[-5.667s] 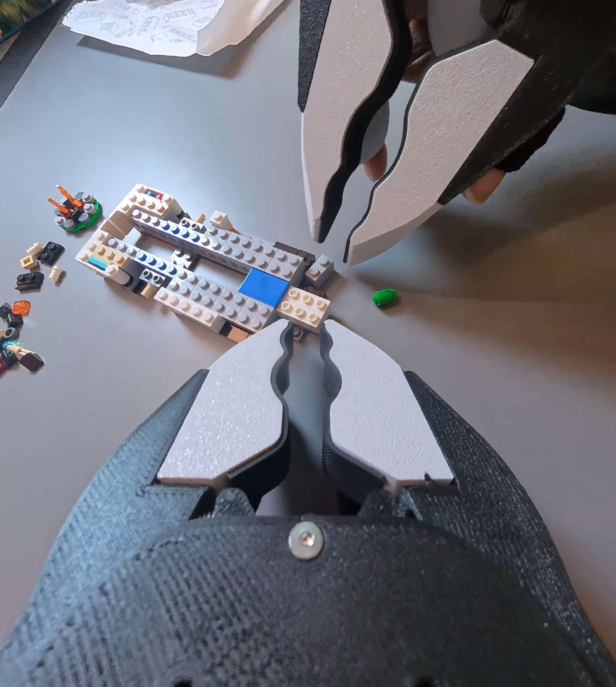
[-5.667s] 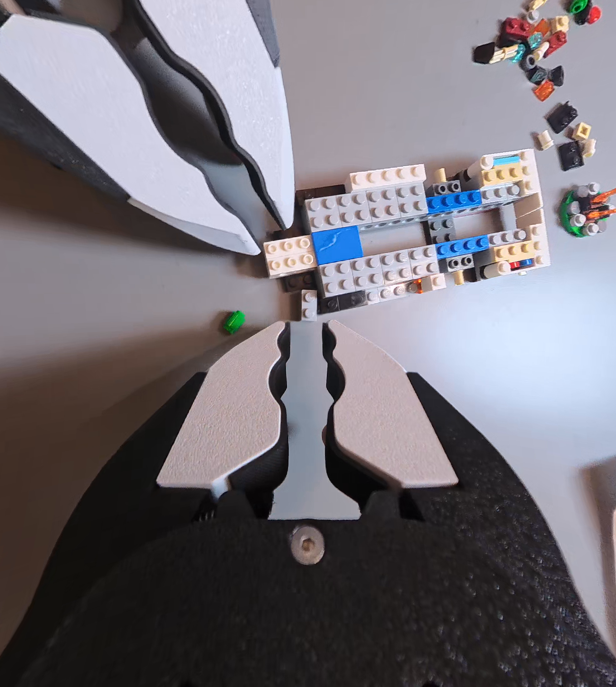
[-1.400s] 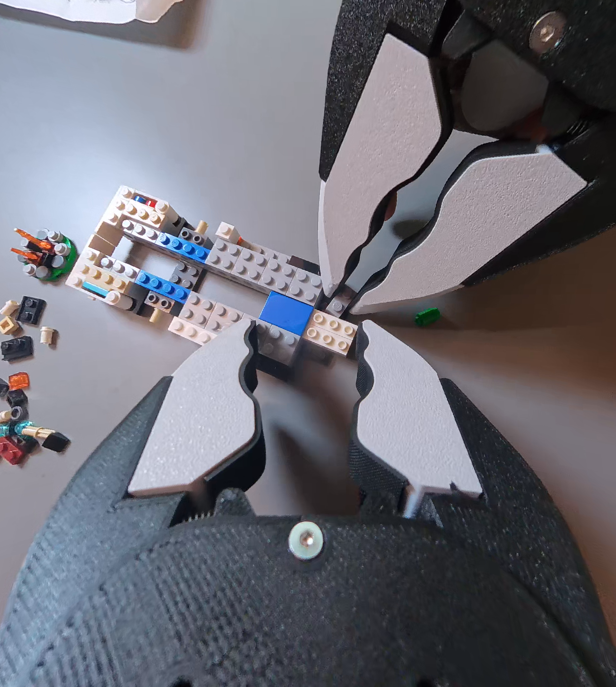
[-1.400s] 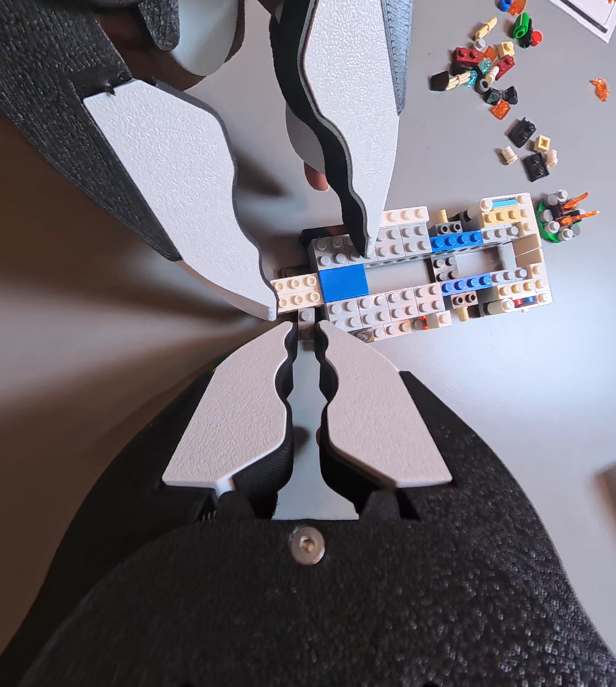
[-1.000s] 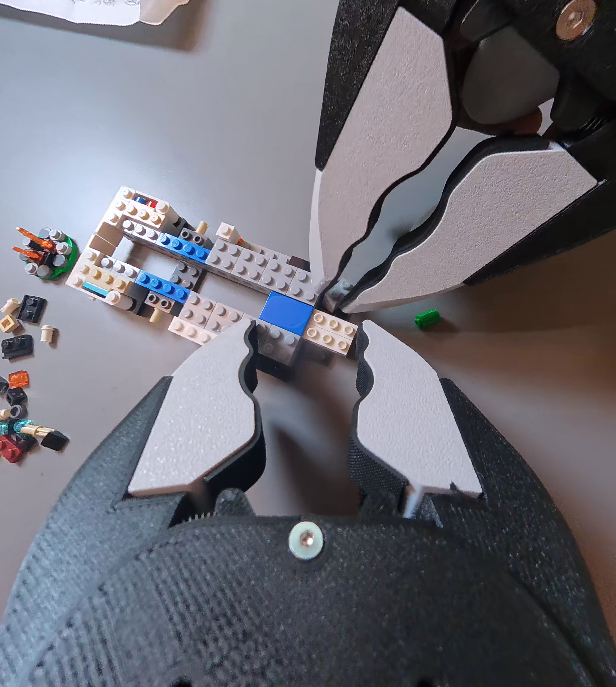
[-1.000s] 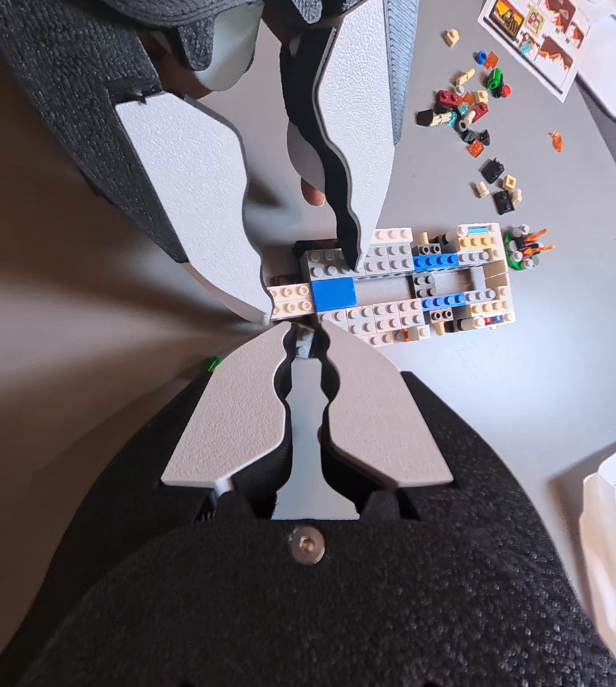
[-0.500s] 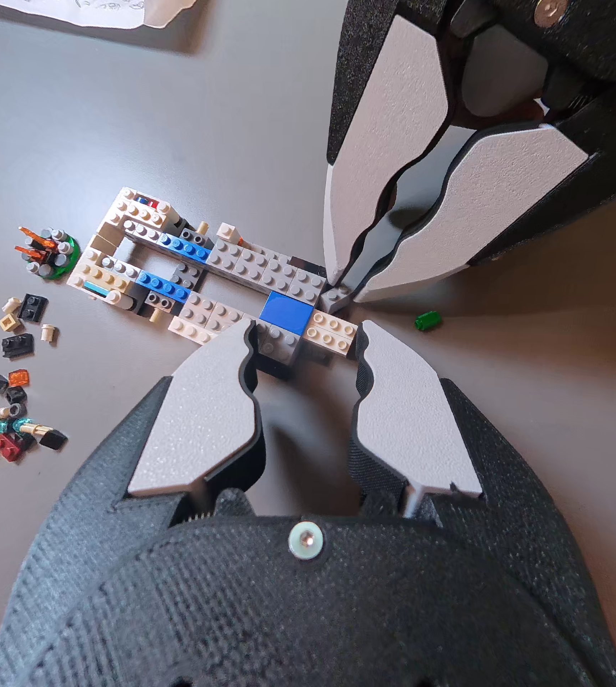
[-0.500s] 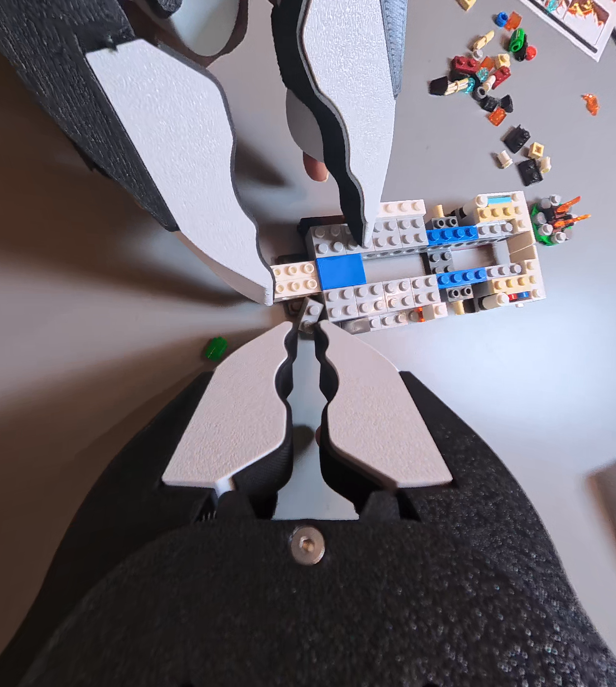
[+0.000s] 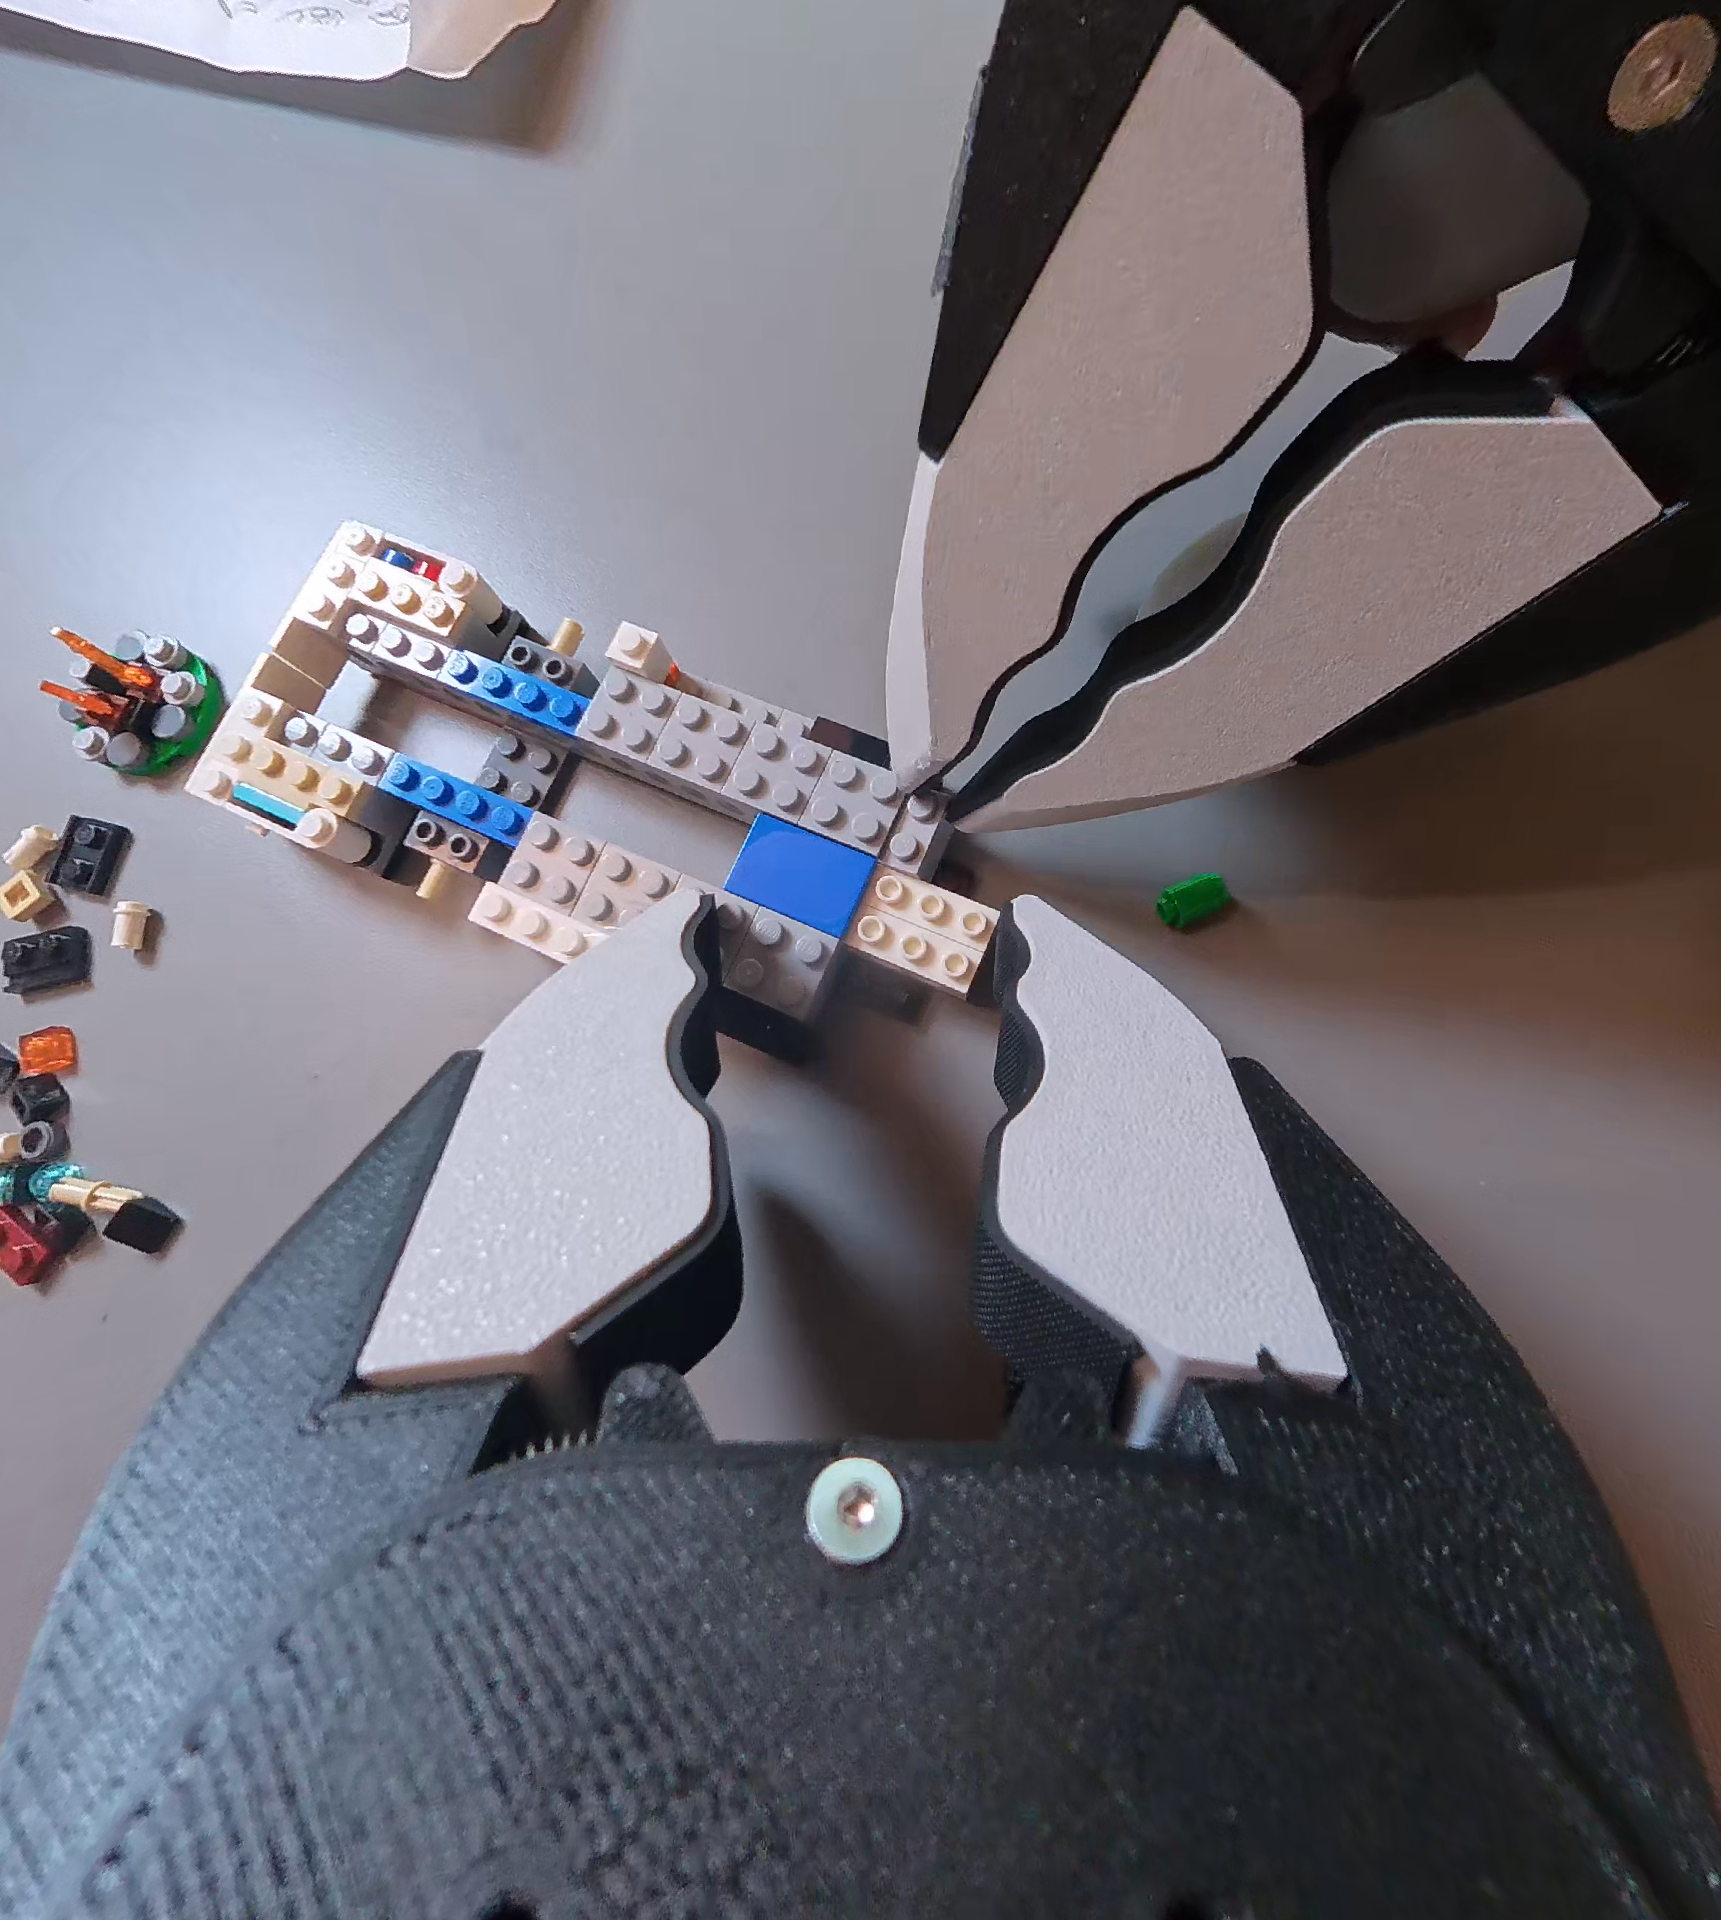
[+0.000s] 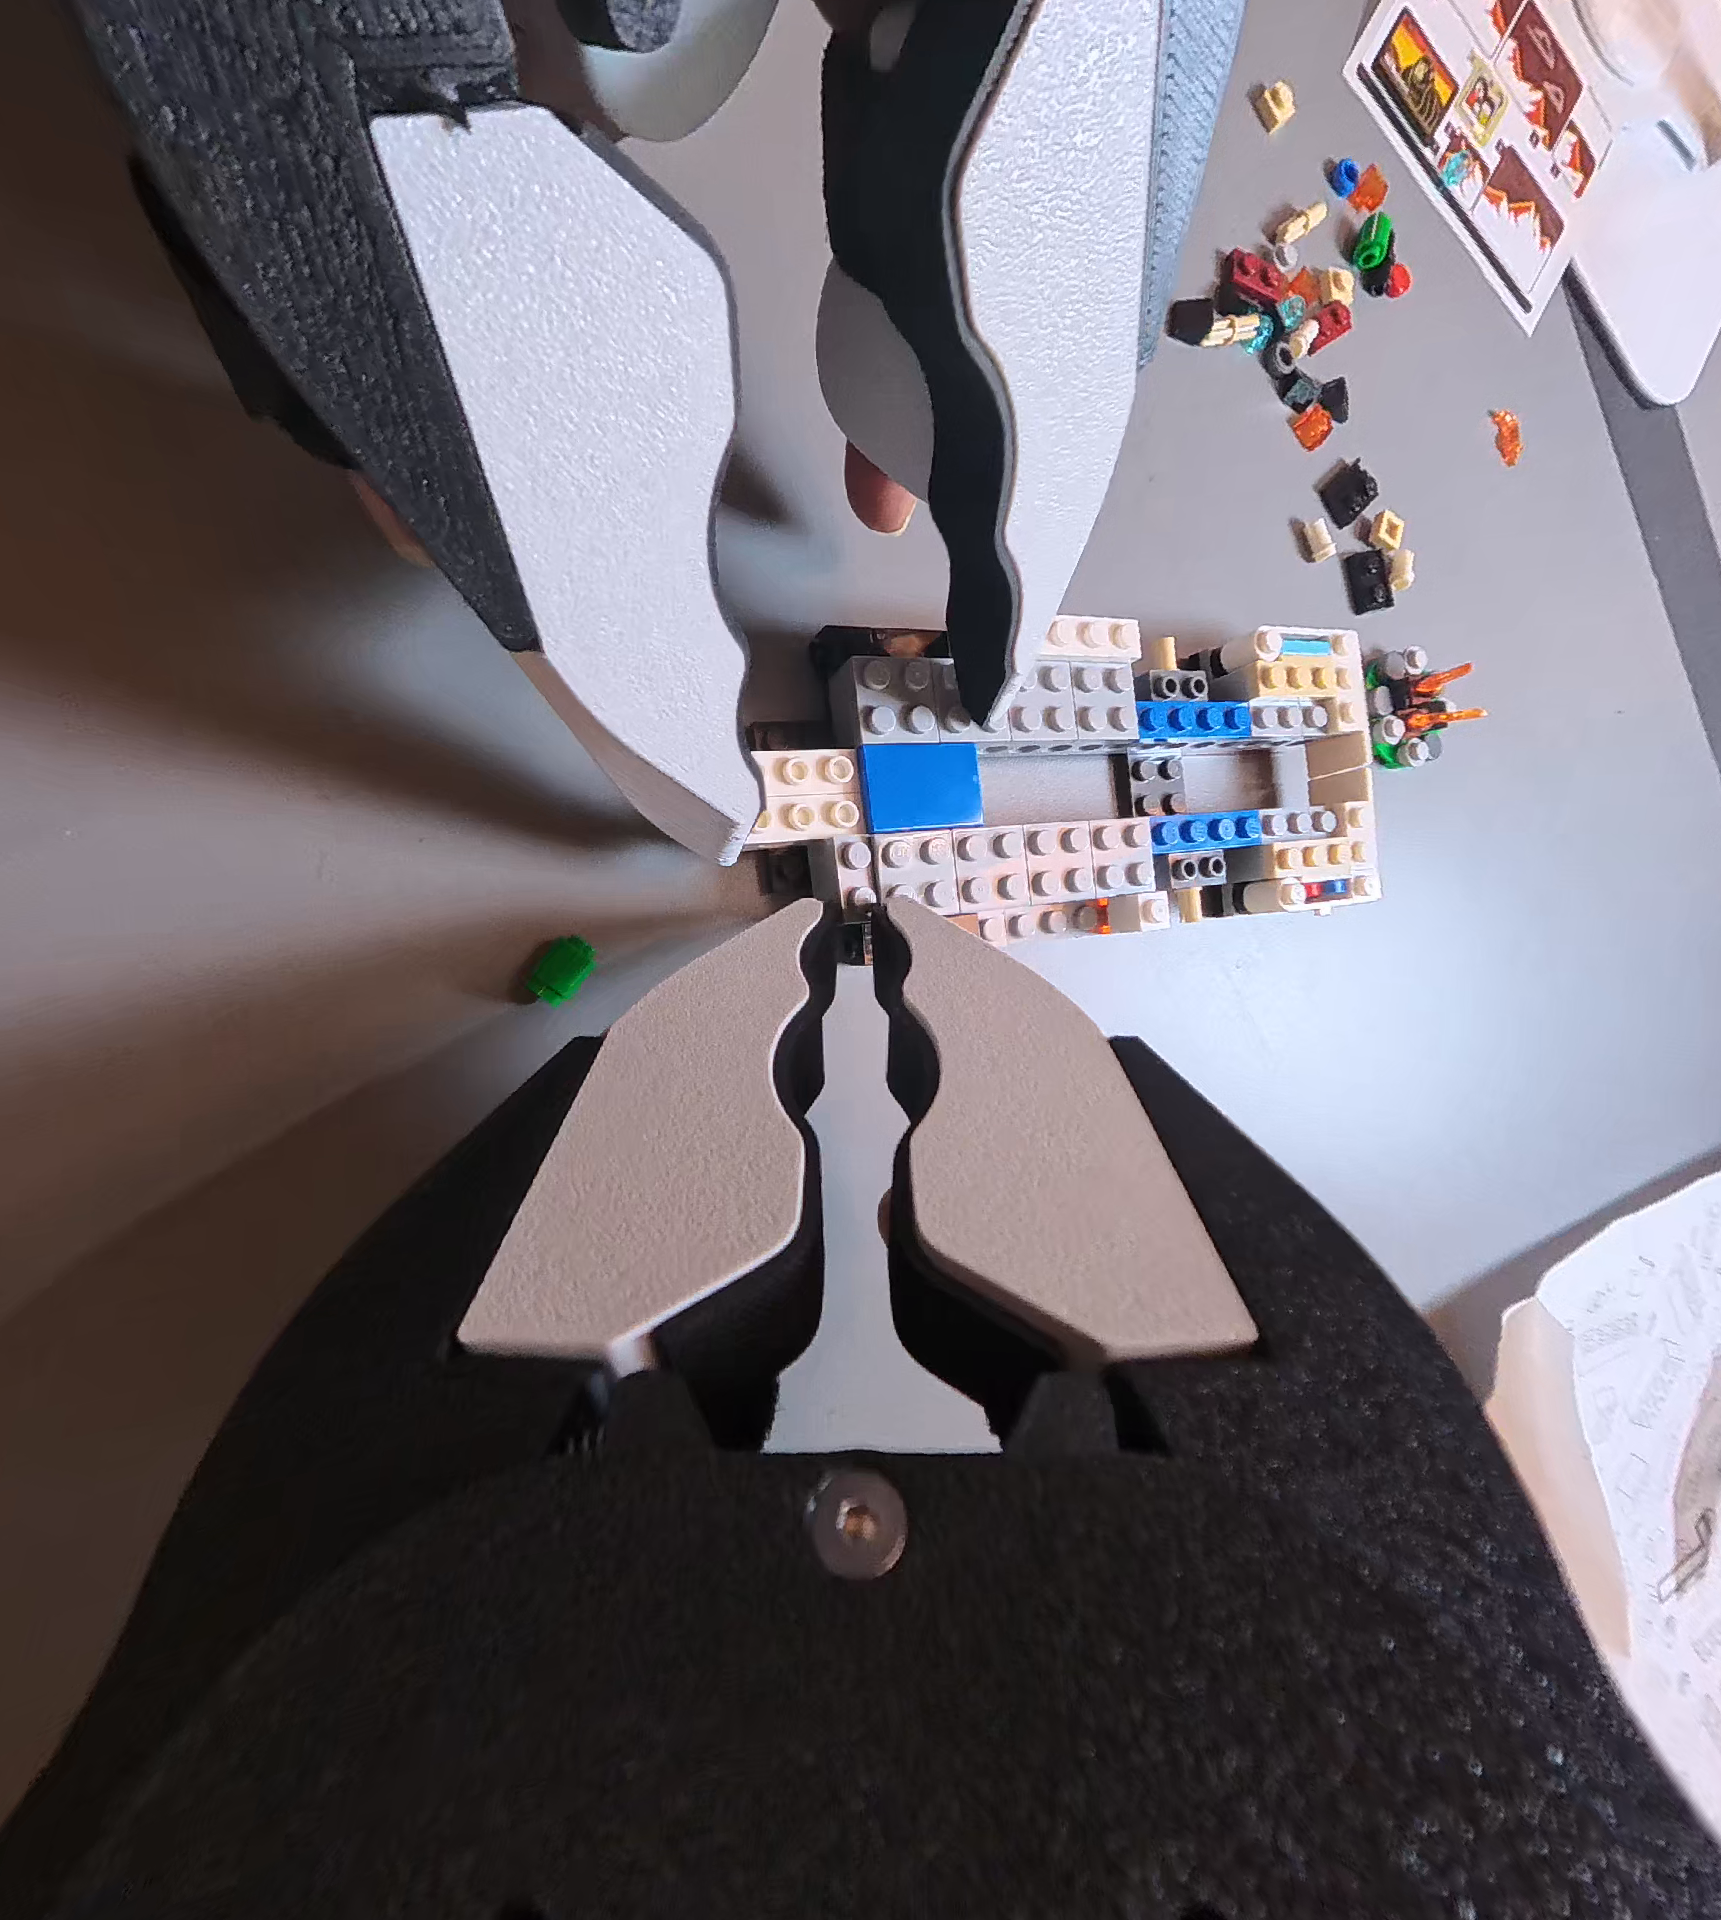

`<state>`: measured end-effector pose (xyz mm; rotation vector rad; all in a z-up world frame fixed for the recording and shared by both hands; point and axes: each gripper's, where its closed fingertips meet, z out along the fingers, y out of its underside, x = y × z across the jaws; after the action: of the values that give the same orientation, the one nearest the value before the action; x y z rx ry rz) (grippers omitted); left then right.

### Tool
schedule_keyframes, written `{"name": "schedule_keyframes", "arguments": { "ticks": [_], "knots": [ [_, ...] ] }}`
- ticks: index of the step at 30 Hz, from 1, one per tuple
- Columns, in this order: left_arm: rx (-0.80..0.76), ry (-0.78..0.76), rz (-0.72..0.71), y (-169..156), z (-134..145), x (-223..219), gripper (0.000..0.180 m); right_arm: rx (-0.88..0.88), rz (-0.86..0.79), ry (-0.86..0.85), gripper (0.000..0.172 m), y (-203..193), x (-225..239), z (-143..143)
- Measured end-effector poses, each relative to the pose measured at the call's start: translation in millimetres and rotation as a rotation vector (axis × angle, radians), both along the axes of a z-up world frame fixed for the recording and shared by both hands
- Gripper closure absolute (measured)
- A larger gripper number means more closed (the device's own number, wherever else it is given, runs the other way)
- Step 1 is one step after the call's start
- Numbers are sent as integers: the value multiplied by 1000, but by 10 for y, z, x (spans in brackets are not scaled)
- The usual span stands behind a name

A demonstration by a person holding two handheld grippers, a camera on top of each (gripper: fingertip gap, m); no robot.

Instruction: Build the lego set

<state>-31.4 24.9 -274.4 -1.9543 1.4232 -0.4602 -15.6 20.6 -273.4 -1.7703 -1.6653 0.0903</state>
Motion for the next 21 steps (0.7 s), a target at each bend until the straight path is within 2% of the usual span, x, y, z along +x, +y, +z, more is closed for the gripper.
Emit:
{"name": "schedule_keyframes", "arguments": {
  "ticks": [9, 21],
  "knots": [
    [1, -4, 4, -9, 0, 3, 130, 144, 131, -74, 164, -34, -49, -12],
    [1, -8, 10, -10, 0, 3, 130, 195, 149, -109, 164, -19, -67, -22]
  ]
}}
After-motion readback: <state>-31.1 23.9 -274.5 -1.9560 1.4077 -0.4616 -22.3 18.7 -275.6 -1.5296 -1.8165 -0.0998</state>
